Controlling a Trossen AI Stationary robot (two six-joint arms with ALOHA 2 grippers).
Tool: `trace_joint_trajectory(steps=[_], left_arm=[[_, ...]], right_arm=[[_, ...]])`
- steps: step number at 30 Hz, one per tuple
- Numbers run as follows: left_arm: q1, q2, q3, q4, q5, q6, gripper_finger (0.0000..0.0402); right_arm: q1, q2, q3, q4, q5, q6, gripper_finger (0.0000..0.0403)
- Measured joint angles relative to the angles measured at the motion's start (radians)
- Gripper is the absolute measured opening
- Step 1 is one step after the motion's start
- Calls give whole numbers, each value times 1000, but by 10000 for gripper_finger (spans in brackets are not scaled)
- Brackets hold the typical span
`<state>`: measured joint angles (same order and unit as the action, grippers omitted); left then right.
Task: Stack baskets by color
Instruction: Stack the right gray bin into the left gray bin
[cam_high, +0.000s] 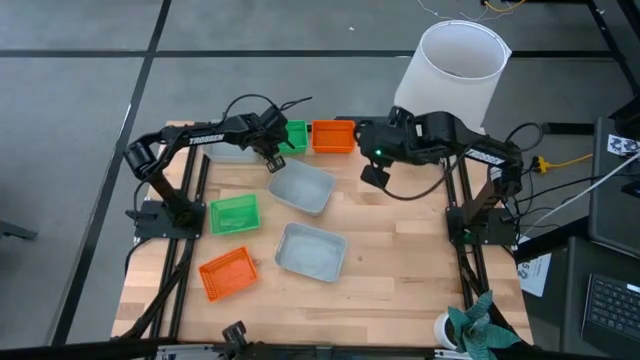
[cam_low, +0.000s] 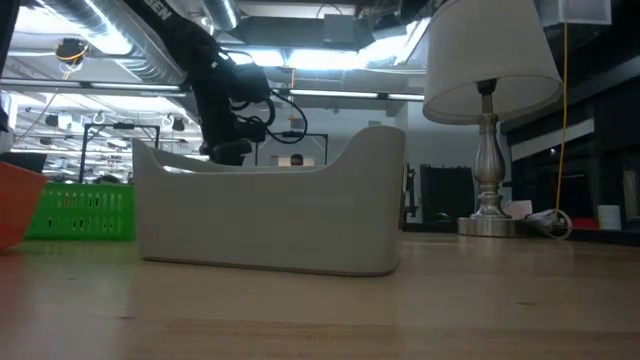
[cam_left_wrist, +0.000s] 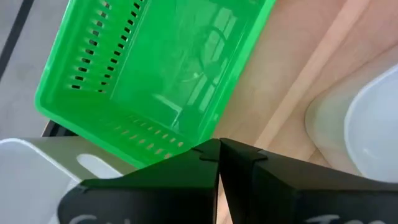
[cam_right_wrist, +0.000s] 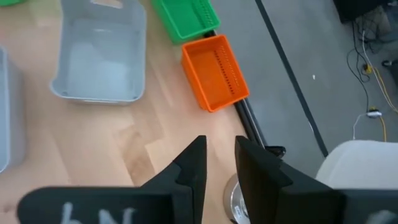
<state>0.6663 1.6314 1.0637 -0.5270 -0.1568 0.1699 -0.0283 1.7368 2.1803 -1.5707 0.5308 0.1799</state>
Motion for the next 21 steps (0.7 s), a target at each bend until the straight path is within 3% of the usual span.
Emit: trace_joint_trajectory(steps=[7,9,16,21], left_arm=[[-49,-14,0,0,-181,31,1],[-74,-34,0,-1,-185,36,2],[-175,-122,0,-87,102,111,9],[-266,-171,0,-166,172,113,43]], right_arm=[[50,0,0,0,0,-1,84],[56,0,0,0,0,-1,84],[59,-51,-2,1,38,-186,84],[50,-149,-1,0,67,-14,84]])
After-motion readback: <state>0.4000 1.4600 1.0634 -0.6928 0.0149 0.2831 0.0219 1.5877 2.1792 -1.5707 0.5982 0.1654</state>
